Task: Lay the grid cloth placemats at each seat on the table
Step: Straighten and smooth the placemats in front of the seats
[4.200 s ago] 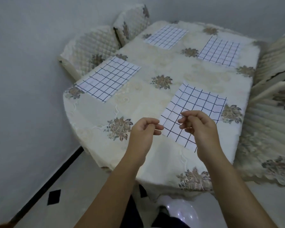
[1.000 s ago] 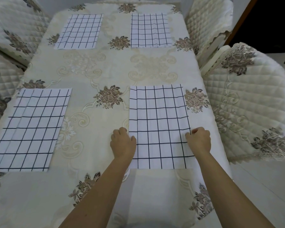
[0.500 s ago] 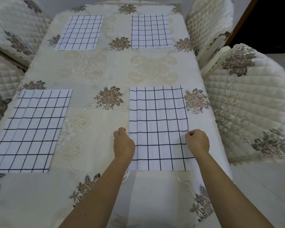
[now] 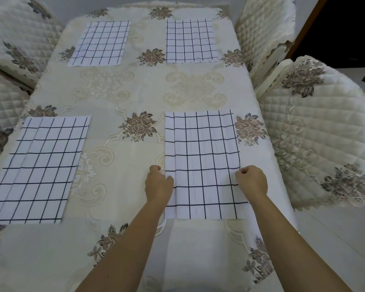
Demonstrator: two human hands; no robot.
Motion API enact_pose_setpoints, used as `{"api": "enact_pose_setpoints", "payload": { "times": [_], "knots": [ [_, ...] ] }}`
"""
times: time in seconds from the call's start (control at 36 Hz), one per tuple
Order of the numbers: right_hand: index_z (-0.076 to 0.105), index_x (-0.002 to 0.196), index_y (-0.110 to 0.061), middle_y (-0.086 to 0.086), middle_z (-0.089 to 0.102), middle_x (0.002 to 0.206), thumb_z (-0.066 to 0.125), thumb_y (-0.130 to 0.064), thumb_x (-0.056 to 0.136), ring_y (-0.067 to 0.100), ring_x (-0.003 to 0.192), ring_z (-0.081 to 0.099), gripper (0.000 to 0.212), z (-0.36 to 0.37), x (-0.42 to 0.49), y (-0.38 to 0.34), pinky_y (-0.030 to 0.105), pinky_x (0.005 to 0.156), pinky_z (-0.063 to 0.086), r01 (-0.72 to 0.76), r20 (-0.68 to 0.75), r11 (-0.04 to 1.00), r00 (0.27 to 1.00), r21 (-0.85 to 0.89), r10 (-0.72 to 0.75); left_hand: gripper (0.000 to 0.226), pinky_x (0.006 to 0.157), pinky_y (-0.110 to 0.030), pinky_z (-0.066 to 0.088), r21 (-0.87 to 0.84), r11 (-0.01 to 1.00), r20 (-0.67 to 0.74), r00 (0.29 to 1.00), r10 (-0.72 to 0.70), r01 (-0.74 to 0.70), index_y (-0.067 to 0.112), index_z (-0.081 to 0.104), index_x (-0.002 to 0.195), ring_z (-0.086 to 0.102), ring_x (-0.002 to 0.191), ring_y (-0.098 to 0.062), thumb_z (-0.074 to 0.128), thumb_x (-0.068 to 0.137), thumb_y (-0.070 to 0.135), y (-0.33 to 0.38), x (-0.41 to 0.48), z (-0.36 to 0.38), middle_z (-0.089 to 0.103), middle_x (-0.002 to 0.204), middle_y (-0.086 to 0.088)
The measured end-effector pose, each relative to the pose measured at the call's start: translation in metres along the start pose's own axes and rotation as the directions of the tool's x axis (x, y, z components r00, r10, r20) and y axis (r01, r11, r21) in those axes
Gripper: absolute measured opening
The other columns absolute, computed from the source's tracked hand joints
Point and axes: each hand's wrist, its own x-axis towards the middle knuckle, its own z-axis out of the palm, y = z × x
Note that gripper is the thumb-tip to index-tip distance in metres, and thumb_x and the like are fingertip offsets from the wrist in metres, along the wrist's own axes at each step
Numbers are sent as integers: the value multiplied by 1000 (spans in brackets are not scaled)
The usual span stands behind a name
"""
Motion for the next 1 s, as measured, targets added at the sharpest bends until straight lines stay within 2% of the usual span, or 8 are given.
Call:
{"api": "enact_pose_setpoints", "payload": {
  "times": [0.14, 0.22, 0.31, 0.47, 0.61, 0.78, 0.92, 1.0],
  "knots": [
    [67, 102, -5, 12, 67, 97, 53, -13, 89, 30, 86, 61, 21, 0, -1, -1, 26, 62, 40, 5, 2, 1000, 1000, 5, -5, 37, 62, -30, 40, -45, 999, 21, 1000, -24, 24, 5, 37, 125, 48, 63, -15, 51, 91, 10, 1, 4, -1, 46, 69, 3],
    [60, 68, -9, 13, 60, 78, 52, -12, 87, 27, 68, 52, 20, 1, 1, 1, 21, 49, 32, 20, 7, 1000, 1000, -15, -20, 35, 66, -29, 39, -78, 996, 45, 998, -39, 42, 5, 39, 124, 49, 70, -20, 49, 91, 10, -1, 7, -2, 45, 67, 4],
    [56, 66, -9, 11, 57, 74, 52, -12, 86, 26, 66, 49, 21, 1, 2, 3, 20, 45, 27, 24, 6, 999, 1000, -25, -23, 33, 65, -29, 38, -94, 994, 43, 998, -43, 47, 6, 41, 122, 48, 70, -20, 49, 91, 9, -2, 10, -3, 45, 66, 3],
    [60, 71, -4, 13, 58, 74, 52, -10, 86, 27, 66, 50, 18, -1, 2, 2, 24, 49, 32, 39, -2, 999, 999, -12, -39, 29, 52, -24, 34, -67, 997, 19, 999, -25, 26, 6, 42, 120, 45, 61, -12, 48, 92, 9, -6, 9, -1, 47, 70, 2],
    [49, 58, -10, 8, 51, 64, 51, -8, 86, 24, 59, 45, 28, -1, 2, 4, 22, 45, 27, 39, -10, 999, 999, -20, -39, 25, 66, -30, 42, -18, 1000, 0, 1000, -4, 4, 7, 44, 117, 51, 74, -22, 49, 93, 10, -8, 7, 0, 61, 100, -18],
    [57, 79, -10, 7, 57, 80, 52, -10, 87, 24, 70, 50, 10, -2, 3, 4, 21, 46, 28, 46, -8, 999, 999, -5, -46, 24, 70, -32, 43, 75, 997, -14, 999, 30, -29, 9, 46, 116, 56, 84, -27, 49, 93, 11, -10, 6, 0, 60, 104, -16],
    [44, 58, -14, 4, 51, 68, 51, -8, 86, 19, 57, 43, 30, -2, 5, 6, 22, 45, 26, 48, -25, 999, 999, 2, -48, 23, 78, -34, 45, 130, 990, -32, 998, 59, -54, 9, 49, 116, 58, 94, -27, 50, 93, 10, -9, 3, 1, 60, 107, -11],
    [36, 55, -18, 5, 52, 72, 51, -7, 87, 16, 56, 40, 37, -3, 5, 6, 22, 44, 24, 50, -32, 999, 998, 1, -50, 23, 81, -36, 46, 173, 982, -44, 995, 91, -82, 8, 50, 116, 56, 98, -27, 49, 93, 9, -8, 2, 0, 59, 109, -10]
  ]
}}
